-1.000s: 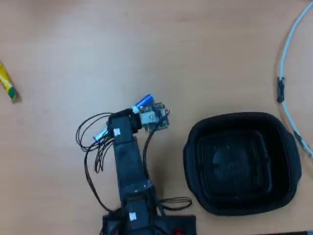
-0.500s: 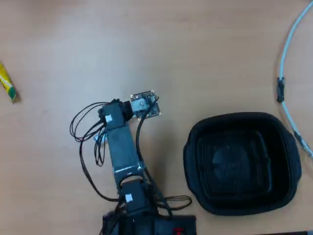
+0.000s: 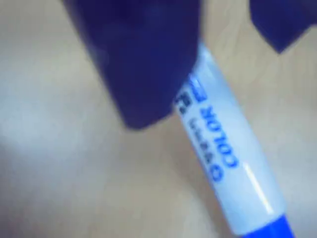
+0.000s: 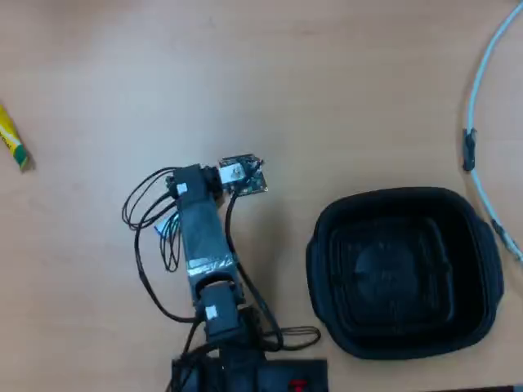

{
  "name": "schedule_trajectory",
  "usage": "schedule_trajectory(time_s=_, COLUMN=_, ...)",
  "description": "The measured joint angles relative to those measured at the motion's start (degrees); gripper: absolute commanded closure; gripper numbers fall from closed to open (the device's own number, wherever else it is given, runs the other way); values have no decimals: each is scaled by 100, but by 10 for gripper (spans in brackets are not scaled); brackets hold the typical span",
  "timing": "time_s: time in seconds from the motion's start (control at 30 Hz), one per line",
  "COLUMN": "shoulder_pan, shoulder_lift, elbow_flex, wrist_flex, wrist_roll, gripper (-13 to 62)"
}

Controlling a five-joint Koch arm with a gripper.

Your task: Pick up the blue pen and put it in the black bowl

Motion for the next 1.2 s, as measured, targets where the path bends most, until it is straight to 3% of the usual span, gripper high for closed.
schedule_trajectory(time_s=0.6, shoulder_pan=18, shoulder_lift=-519, elbow_flex=571, wrist_flex=-325, wrist_roll=220, gripper=55)
schedule_trajectory(time_s=1.2, shoulder_pan=114, shoulder_lift=-1213, elbow_flex=211, wrist_flex=-571, wrist_roll=220, gripper=59)
